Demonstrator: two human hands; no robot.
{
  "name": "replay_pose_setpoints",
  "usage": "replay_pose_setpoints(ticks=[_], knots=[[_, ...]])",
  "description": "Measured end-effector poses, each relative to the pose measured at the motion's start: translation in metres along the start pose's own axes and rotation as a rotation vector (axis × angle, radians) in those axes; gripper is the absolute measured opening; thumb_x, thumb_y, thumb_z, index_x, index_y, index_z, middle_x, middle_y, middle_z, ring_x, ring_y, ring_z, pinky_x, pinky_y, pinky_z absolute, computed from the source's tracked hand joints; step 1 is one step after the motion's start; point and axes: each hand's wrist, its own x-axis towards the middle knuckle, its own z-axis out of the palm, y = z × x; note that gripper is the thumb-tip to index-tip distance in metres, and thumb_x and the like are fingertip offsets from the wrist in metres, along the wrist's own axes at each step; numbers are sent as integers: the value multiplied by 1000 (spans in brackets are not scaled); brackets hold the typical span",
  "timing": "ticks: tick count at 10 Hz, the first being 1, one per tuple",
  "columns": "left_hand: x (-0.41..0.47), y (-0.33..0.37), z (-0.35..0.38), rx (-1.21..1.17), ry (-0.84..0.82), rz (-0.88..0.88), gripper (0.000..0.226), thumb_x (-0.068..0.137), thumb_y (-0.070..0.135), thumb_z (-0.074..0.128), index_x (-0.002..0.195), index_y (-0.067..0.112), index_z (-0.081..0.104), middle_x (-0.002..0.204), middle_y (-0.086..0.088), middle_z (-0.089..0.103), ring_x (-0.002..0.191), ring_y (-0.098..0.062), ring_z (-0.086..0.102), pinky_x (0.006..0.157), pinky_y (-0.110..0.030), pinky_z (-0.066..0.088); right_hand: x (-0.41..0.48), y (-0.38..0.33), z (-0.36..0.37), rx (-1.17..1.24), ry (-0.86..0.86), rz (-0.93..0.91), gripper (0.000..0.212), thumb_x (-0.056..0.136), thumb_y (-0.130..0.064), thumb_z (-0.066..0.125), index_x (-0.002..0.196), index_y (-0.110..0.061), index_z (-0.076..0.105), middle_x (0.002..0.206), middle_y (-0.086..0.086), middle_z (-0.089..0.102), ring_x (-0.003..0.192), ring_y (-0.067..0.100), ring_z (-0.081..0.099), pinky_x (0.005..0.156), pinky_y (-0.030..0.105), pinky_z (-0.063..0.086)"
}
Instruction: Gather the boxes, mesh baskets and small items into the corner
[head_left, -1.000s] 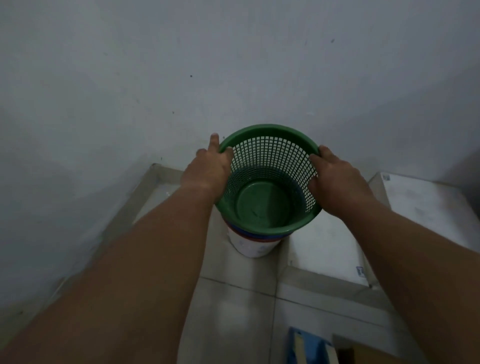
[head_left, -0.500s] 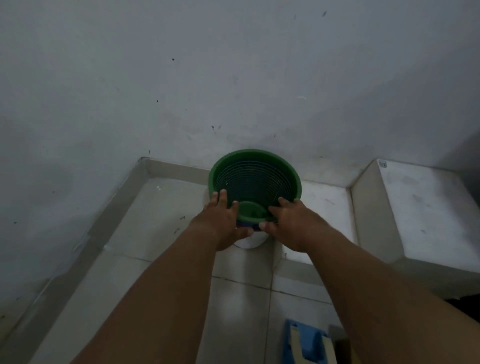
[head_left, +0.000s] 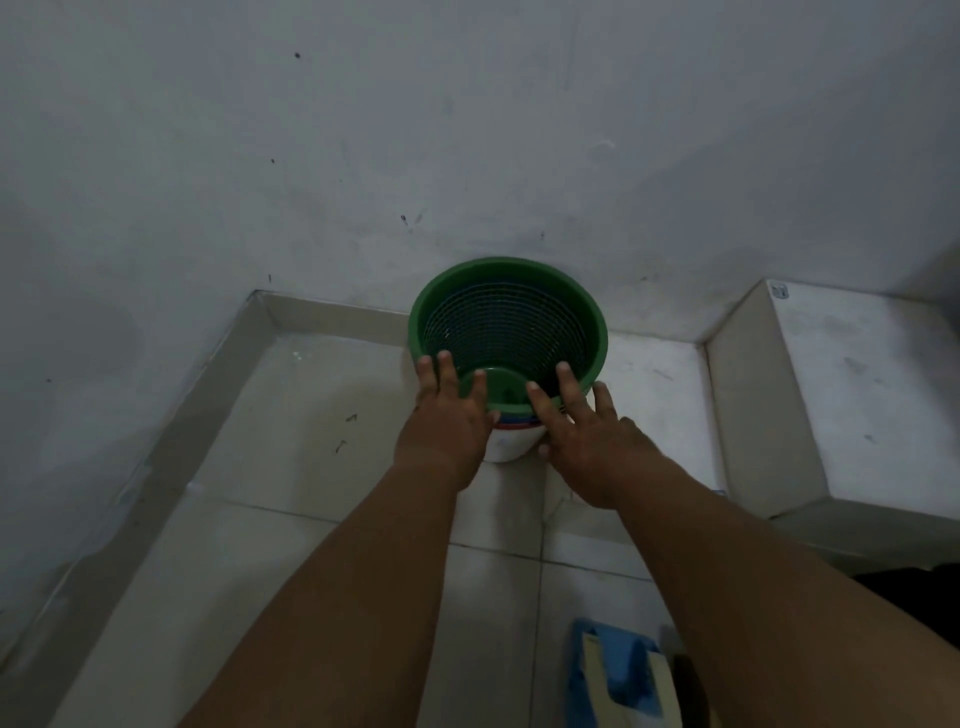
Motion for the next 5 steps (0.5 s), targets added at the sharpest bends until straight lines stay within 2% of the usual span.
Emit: replay_pose_setpoints(ticks=[1,2,3,4,5], knots=[[3,-2,-7,0,-74,-21,63,105,40,24,156,13,-1,157,-27,-17,144,-47,-17,119,-54,4,1,-3,-3,3,-48,12,73,103,-46,29,144,-43,-31,147,1,-48,145,43,-19,110,66,24],[-3,-2,-15,-3,-98,-45,76,102,49,31,154,16,-13,159,-13,-25,146,-38,-20,116,-59,-1,-9,1,-12,-1,-17,34,78,98,-56,37,145,-47,-25,154,4,-39,147,41,-15,108,65,26],[-17,10,-16,30,46,2,86,97,57,37,154,18,-15,161,-10,-20,148,-34,-14,116,-60,1,-37,19,-11,-77,247,-66,72,96,-52,44,155,-37,6,164,9,2,144,36,21,101,50,40],[-31,38,-18,81,208,114,81,94,58,44,155,18,8,161,-13,12,146,-34,16,115,-53,22,-77,48,-6,-110,346,-90,49,96,-49,43,141,-30,47,140,5,54,116,29,56,88,39,48],[-48,86,-25,71,267,233,64,90,56,52,139,17,41,135,-12,50,119,-32,48,91,-44,47,-120,83,1,-73,341,5,39,96,-52,42,121,-30,62,114,-3,68,101,24,65,79,35,51]])
